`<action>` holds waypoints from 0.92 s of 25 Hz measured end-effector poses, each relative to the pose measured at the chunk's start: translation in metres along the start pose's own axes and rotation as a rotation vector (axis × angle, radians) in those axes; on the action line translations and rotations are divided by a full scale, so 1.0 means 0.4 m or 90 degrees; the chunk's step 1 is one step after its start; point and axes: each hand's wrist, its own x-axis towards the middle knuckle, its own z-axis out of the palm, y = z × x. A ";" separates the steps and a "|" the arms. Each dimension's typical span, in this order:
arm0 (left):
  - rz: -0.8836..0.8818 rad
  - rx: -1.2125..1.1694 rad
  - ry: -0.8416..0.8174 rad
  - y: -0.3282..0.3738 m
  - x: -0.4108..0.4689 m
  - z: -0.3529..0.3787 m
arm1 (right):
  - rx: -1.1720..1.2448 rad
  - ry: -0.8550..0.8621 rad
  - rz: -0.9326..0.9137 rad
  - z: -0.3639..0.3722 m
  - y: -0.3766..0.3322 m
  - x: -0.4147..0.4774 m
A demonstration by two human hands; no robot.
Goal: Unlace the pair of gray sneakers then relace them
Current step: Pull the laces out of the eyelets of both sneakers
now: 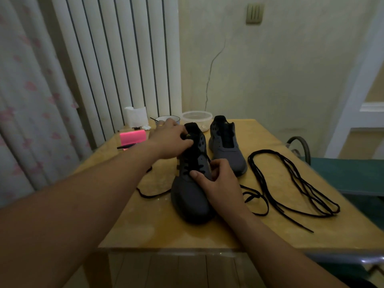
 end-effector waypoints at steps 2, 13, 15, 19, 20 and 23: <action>0.043 -0.153 0.002 0.011 0.015 -0.024 | -0.007 0.015 -0.045 -0.003 -0.003 -0.003; -0.001 -0.410 -0.011 0.060 -0.016 -0.042 | -0.141 0.018 -0.128 -0.001 -0.005 -0.008; 0.019 -0.510 -0.024 0.045 -0.040 -0.040 | -0.136 0.009 -0.110 -0.001 -0.002 -0.005; 0.161 -0.373 0.206 -0.015 -0.115 0.060 | -0.119 0.018 -0.112 0.001 0.001 -0.005; 0.181 -0.286 0.262 -0.028 -0.134 0.091 | -0.112 0.025 -0.114 0.001 0.002 -0.006; 0.151 -0.158 0.259 -0.047 -0.154 0.139 | -0.085 0.042 -0.107 0.003 0.005 -0.004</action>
